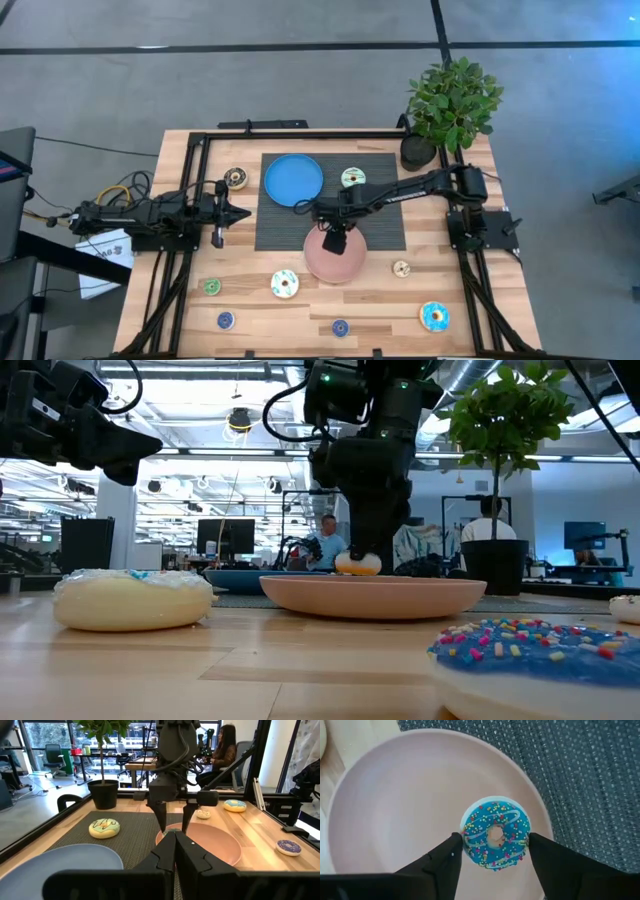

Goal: Pick & Place donuts
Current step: Put the small blue donut on the pink plate, then put the large black donut on the blue plate

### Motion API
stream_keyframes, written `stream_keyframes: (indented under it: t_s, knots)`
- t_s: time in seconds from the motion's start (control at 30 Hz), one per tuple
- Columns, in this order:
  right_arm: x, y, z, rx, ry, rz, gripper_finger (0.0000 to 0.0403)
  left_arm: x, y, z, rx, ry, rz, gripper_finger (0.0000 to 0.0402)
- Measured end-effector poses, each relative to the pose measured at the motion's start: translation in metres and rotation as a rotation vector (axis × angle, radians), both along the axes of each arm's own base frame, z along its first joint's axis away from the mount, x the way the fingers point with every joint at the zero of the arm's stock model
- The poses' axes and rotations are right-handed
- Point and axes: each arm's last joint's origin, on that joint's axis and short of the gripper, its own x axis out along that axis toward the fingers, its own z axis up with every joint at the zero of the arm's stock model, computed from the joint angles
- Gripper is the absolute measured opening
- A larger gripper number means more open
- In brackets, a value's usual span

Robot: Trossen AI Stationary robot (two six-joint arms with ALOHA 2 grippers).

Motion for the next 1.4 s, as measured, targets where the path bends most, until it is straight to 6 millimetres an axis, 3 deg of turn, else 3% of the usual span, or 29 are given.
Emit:
stream_keyframes:
  t_s: [0.4, 0.6, 0.73, 0.87, 1.07, 1.2, 1.4]
  knots:
    - [-0.001, 0.000, 0.002, 0.000, -0.002, 0.014, 0.0235, 0.000, 0.000, 0.000, 0.000, 0.000, 0.000, 0.0000]
    - [-0.008, 0.000, 0.025, -0.046, -0.050, 0.012, 0.0222, 0.000, 0.000, 0.000, 0.000, 0.000, 0.000, 0.0000]
    - [-0.021, 0.002, 0.044, -0.052, -0.075, 0.072, 0.0184, 0.000, 0.000, 0.000, 0.000, 0.000, 0.000, 0.0000]
    - [-0.045, 0.001, 0.053, -0.058, -0.107, 0.114, 0.0110, 0.000, 0.000, 0.000, 0.000, 0.000, 0.000, 0.0000]
    - [-0.094, -0.010, 0.055, -0.050, -0.250, 0.033, 0.0010, 0.000, 0.000, 0.000, 0.000, 0.000, 0.000, 0.0000]
    - [-0.127, -0.017, 0.050, -0.039, -0.368, -0.043, 0.0016, 0.000, 0.000, 0.000, 0.000, 0.000, -0.001, 0.0000]
    - [-0.160, -0.021, 0.033, -0.060, -0.570, -0.080, 0.0017, 0.000, 0.000, 0.000, 0.000, 0.001, 0.000, 0.0000]
